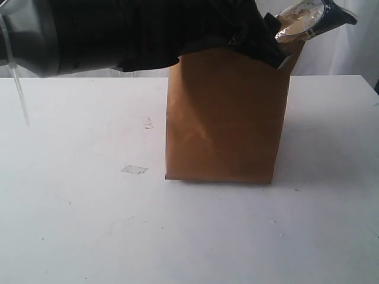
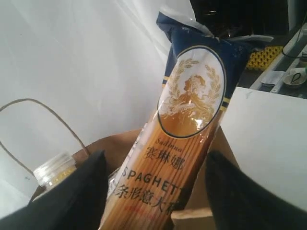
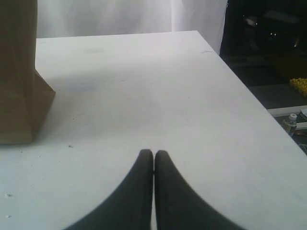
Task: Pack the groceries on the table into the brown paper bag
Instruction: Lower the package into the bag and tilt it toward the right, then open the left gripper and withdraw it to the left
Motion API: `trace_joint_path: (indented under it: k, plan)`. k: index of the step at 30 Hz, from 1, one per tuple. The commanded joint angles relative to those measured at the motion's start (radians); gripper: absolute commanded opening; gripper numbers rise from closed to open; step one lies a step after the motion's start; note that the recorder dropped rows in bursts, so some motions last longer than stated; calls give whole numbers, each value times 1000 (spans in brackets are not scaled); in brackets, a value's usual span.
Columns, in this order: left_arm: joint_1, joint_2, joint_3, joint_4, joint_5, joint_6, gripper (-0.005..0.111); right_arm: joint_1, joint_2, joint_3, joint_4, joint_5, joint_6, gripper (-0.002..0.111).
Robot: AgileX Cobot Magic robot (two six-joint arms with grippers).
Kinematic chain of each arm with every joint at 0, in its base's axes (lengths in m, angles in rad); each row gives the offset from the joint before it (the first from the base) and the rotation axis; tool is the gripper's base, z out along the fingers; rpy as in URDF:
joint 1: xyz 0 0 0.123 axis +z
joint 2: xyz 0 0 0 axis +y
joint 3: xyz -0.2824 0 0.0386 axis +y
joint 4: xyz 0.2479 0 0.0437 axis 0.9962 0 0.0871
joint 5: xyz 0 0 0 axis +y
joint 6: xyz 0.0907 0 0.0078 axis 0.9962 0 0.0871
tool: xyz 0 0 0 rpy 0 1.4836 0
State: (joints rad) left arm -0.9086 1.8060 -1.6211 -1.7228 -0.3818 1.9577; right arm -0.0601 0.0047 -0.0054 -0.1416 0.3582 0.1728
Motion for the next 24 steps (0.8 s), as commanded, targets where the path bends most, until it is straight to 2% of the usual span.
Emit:
trace_joint_path:
  k: [1,4,7,15,24]
  plan:
    - [0,-14,5,-22,-44,-19,53,1,-5,5,-10,-6,-1,0]
    - [0,-14,5,-22,-54,-26,41,1,-5,5,-10,-6,-1,0]
    - [0,-19,5,-22,-16,-26,35,1,-5,5,-10,-6,-1,0]
    - [0,-62,3,-22,118,-22,34,1,-5,5,-10,-6,-1,0]
    - [0,-114,3,-22,57,-15,34,1,-5,5,-10,-6,-1,0]
